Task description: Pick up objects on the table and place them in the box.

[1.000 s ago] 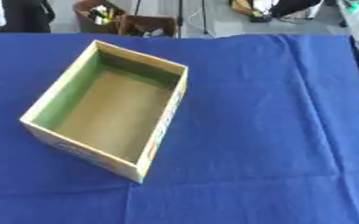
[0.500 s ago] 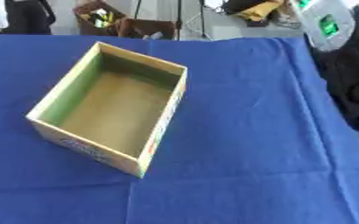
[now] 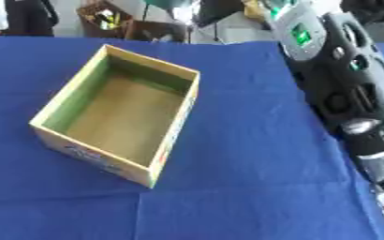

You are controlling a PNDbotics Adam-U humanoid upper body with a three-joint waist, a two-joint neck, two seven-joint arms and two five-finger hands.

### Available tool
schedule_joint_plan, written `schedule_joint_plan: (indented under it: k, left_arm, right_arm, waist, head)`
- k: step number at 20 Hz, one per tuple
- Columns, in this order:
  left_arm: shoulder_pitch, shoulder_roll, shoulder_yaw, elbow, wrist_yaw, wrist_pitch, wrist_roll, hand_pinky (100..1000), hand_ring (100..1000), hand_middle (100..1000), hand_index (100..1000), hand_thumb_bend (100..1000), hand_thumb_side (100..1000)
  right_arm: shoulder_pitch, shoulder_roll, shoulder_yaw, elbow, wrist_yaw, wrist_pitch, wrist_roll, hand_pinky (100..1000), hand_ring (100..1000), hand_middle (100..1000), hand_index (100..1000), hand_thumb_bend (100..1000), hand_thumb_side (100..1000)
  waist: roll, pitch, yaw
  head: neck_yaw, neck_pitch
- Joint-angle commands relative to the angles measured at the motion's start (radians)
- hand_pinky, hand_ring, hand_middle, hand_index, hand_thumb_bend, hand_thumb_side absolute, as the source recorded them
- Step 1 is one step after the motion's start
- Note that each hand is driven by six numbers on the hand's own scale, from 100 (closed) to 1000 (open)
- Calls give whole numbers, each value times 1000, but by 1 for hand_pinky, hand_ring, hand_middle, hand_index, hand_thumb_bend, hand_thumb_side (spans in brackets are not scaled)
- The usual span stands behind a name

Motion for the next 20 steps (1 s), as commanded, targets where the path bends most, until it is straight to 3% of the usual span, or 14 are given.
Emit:
schedule_joint_plan:
  k: [1, 9, 20]
  left_arm:
    - [-12, 2, 0, -18, 4, -3, -2, 702, 578, 663, 800, 100, 987]
    - [-14, -3, -2, -18, 4, -2, -2, 702, 579, 663, 799, 100, 986]
    - [-19, -7, -1, -18, 3, -1, 0, 703, 580, 664, 800, 100, 986]
  right_arm:
    - [-18, 10, 6, -28, -15, 3, 11, 580, 669, 346, 338, 100, 526]
    - [-18, 86, 35, -3, 5, 5, 34, 584, 678, 342, 337, 100, 506]
    - [-2, 119, 105, 69, -1, -28, 125, 590, 696, 343, 341, 100, 435]
  waist:
    - [2, -22, 2]
    - [-2, -20, 13]
    - [-12, -9, 28]
  head:
    - [-4, 2]
    - [-11, -8]
    - [-10, -10]
